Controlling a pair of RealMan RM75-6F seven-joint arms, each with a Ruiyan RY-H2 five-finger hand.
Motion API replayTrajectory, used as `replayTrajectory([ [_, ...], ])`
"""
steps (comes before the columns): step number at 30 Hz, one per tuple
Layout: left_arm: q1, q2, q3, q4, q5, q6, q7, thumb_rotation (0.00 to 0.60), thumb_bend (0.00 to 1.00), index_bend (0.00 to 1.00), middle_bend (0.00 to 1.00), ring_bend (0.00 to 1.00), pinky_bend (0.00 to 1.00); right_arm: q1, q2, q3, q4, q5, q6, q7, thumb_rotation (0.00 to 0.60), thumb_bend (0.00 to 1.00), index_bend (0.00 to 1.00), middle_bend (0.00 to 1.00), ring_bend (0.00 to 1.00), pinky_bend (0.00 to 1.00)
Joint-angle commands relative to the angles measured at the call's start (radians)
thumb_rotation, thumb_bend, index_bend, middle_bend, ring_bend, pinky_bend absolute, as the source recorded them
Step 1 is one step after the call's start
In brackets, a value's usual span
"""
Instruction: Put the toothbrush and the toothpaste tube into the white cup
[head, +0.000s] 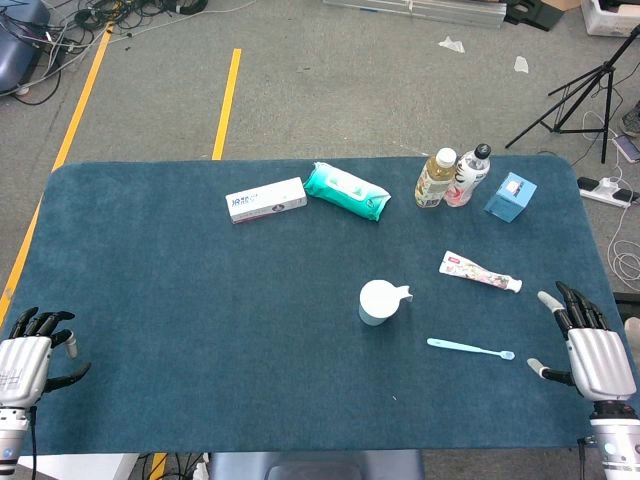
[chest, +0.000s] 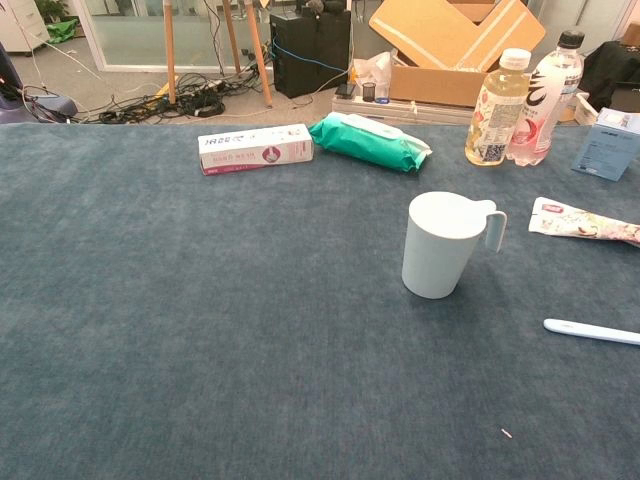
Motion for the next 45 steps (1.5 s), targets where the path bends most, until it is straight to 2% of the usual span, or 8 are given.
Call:
replayTrajectory([
  [1,-0.003,-0.003,0.002,-0.004,0.002,-0.004,0.008,0.6,0.15,0.64,0.27,0.21,0.11,-0.001,-0.004,-0.003,0.009,0.001,-0.005,0.006,0.6,0.0,0.17,0.0,0.0,0.14],
  [15,-0.005,-0.015,0.007,-0.003,-0.001,-0.01,-0.001,0.6,0.15,0.64,0.27,0.21,0.11,0.021,-0.003,0.01,-0.007,0.013,-0.034,0.006,0.6,0.02,0.17,0.0,0.0,0.14],
  [23,0.001,-0.022,0.019,0.007,0.018,-0.003,-0.031,0.6,0.15,0.63,0.27,0.21,0.11,0.061,-0.015,0.022,-0.053,0.04,-0.093,-0.047,0.6,0.08,0.27,0.0,0.0,0.13],
  [30,0.011,-0.026,0.027,0.025,0.026,0.007,-0.057,0.6,0.15,0.63,0.27,0.21,0.11,0.114,-0.079,0.043,-0.074,0.11,-0.158,-0.149,0.6,0.15,0.34,0.0,0.0,0.12],
  [45,0.019,-0.029,0.037,0.058,0.03,0.004,-0.096,0.6,0.15,0.63,0.27,0.21,0.11,0.178,-0.243,0.054,-0.01,0.202,-0.211,-0.259,0.6,0.25,0.37,0.0,0.0,0.11],
])
